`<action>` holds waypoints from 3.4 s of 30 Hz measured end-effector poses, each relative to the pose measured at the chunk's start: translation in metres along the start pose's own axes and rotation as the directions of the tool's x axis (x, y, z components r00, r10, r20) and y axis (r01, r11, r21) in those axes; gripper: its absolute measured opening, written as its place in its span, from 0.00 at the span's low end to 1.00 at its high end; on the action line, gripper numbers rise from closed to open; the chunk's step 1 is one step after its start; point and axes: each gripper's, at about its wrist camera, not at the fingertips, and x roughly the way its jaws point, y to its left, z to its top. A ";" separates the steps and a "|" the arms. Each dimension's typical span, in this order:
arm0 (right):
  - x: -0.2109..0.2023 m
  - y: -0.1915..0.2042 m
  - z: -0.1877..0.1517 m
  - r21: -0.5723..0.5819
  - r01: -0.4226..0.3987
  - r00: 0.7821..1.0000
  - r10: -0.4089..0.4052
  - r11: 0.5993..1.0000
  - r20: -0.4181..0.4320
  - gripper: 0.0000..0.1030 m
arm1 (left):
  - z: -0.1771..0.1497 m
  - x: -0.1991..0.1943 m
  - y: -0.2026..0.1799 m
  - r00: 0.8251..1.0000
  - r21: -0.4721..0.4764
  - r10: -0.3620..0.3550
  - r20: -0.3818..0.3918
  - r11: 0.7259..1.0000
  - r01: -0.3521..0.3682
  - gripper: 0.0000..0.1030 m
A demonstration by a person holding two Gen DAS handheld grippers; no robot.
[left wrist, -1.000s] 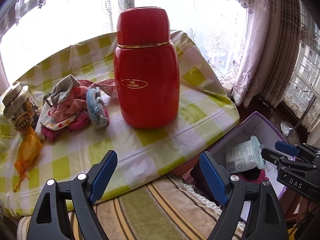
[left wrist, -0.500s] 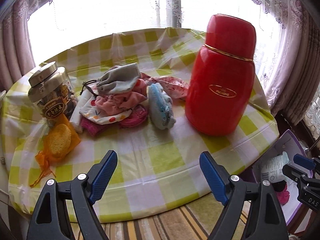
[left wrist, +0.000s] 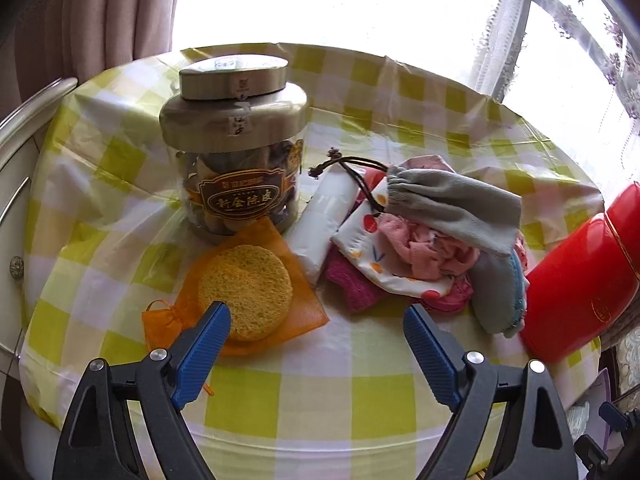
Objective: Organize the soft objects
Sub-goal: 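Grasp the orange mesh sponge bag with the left tool while the right tool grasps the grey drawstring pouch, then carry the sponge bag and grey pouch into the white box and release both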
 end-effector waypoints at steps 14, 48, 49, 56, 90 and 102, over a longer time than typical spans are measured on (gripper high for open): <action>0.018 0.053 0.071 -0.217 0.051 0.994 -0.029 0.975 0.105 0.80 | 0.013 0.062 0.066 0.997 -0.073 0.019 -0.071 0.997 -0.024 0.94; 0.156 0.129 0.190 -0.520 0.145 0.989 -0.121 0.842 0.080 0.56 | -0.025 0.045 0.086 0.995 -0.087 -0.007 0.096 0.996 0.015 0.80; 0.157 0.128 0.190 -0.512 0.135 0.991 -0.116 0.848 0.068 0.51 | -0.025 0.043 0.087 0.995 -0.089 -0.009 0.098 0.996 0.018 0.80; 0.140 0.120 0.182 -0.450 0.099 0.993 -0.063 0.888 0.095 0.14 | -0.028 0.035 0.089 0.993 -0.088 -0.014 0.115 0.996 0.024 0.80; -0.018 0.008 0.028 -0.102 0.050 0.986 -0.032 0.994 0.167 0.13 | -0.048 -0.037 0.015 0.969 0.029 -0.109 0.223 0.994 0.105 0.80; -0.047 -0.078 -0.037 0.073 0.093 0.987 -0.101 0.993 0.122 0.13 | -0.078 -0.062 -0.075 0.956 0.189 -0.245 0.164 0.959 0.213 0.80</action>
